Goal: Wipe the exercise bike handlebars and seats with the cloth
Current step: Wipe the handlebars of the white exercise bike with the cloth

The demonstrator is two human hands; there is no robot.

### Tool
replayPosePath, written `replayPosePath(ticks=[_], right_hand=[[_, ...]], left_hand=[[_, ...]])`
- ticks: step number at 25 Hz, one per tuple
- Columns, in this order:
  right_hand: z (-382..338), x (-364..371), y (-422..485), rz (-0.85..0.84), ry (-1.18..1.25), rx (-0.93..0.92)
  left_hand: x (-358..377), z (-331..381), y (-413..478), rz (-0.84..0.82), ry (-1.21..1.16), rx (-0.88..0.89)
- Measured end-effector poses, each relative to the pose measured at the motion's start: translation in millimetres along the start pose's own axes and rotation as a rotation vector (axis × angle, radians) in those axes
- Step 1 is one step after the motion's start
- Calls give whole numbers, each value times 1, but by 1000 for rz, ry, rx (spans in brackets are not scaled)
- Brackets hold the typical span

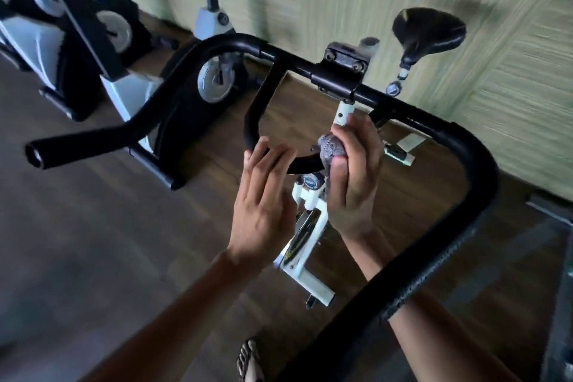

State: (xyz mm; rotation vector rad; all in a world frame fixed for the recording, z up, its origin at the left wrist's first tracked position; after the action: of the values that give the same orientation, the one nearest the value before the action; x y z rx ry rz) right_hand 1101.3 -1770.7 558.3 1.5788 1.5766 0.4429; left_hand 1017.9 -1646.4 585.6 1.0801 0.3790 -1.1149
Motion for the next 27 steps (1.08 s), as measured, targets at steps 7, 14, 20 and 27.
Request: replayPosePath(ticks=[7,14,20,27], right_hand=[[42,-18,26,-17,23,-79],[31,-16,22,-31,27,-69],[13,-5,20,75,70,34],[-32,20,9,233,20,346]], left_hand=[[13,0,3,100,83,18],[14,0,3,103,107,27],[10,-5,1,62,86,51],[-8,-20,4,-45,7,161]])
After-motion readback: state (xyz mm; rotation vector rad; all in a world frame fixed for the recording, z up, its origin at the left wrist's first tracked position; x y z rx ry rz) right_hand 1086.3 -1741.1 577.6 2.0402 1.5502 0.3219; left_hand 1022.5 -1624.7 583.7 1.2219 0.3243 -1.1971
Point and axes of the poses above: each hand's wrist, its own y-axis towards the middle knuckle, its own x-axis out of the palm, z = x × y, the point moved 1 cm from there along y, towards the middle knuckle, and after that the axes turned 7 degrees about -z, right-handed, at the moved point
